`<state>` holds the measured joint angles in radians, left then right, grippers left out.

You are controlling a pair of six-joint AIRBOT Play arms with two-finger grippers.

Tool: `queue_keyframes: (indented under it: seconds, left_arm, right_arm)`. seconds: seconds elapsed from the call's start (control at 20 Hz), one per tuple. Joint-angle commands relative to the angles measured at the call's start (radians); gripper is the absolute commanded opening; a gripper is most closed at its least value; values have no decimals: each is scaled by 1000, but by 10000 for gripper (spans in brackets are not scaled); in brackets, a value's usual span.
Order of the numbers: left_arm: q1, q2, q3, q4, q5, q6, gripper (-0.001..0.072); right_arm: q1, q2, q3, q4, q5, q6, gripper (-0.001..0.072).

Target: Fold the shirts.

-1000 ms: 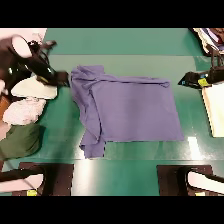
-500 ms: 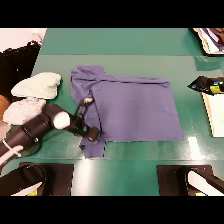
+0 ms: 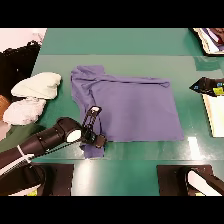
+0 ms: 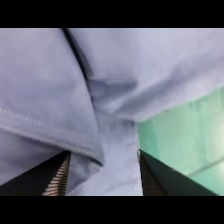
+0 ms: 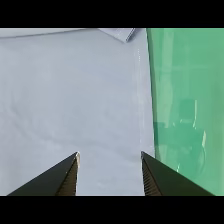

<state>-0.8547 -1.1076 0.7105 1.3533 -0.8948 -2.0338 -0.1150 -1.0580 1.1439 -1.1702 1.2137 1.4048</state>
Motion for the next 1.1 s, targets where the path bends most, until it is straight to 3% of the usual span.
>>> queue_keyframes:
  seconds: [0.0, 0.05, 0.1, 0.3, 0.5, 0.65, 0.8, 1.05]
  left_arm:
    - [-4, -35, -2, 37, 6, -8, 290]
    - [4, -27, 6, 65, -18, -8, 78]
    - [16, -19, 21, 101, -54, -9, 23]
    - [122, 55, 106, 204, -183, 5, 22]
    - [313, 182, 122, 259, -259, 106, 21]
    - [472, 208, 118, 250, -306, 192, 21]
    - [557, 208, 118, 218, -289, 233, 21]
    - [565, 208, 118, 171, -232, 235, 22]
  right_arm:
    - [1, 2, 0, 0, 19, 0, 438]
    - [0, 2, 0, -1, 24, 0, 438]
    - [-2, 2, 0, 0, 28, 0, 438]
    - [-2, 2, 0, -3, 69, 0, 438]
    - [-66, 2, -26, -10, 216, -49, 438]
    - [-195, 20, -171, -11, 264, -72, 439]
    - [-347, 8, -359, -8, 293, -106, 536]
    - [-459, -84, -568, 63, 223, -154, 529]
